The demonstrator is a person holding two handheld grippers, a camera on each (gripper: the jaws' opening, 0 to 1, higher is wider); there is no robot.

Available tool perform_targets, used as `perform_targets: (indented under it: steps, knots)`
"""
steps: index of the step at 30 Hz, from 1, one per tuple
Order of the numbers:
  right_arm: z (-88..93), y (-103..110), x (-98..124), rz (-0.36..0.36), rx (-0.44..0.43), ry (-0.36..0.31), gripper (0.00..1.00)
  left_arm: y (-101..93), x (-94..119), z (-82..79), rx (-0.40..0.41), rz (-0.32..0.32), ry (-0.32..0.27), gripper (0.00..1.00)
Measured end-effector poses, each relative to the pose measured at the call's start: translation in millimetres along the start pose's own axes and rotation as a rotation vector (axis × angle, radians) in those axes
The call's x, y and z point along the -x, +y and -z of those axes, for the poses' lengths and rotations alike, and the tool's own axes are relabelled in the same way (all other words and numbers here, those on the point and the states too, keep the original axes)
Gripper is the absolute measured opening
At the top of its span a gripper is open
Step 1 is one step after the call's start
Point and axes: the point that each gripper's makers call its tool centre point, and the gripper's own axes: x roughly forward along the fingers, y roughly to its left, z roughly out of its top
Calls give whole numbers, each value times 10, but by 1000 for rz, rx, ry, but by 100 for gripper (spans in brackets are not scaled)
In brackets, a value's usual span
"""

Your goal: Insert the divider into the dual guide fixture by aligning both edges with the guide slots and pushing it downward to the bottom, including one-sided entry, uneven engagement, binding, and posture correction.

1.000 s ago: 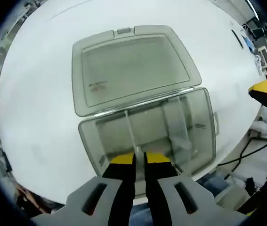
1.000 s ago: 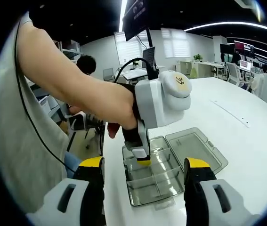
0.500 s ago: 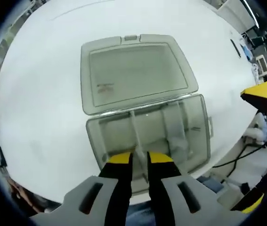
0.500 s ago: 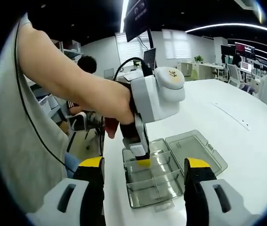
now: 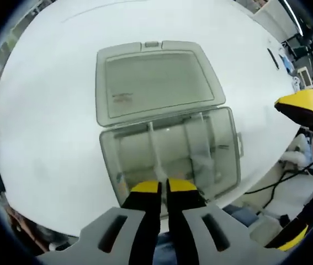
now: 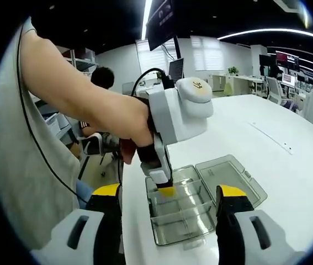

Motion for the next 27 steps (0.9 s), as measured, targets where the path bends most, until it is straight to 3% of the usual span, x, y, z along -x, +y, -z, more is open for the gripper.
perform_targets:
  steps: [15, 27]
  knots:
    - [89, 16, 118, 33, -23, 4, 66, -27, -26, 27, -79, -93, 21, 0]
    - [188, 67, 201, 66, -42, 17, 66, -21, -59, 38, -95, -93, 20, 0]
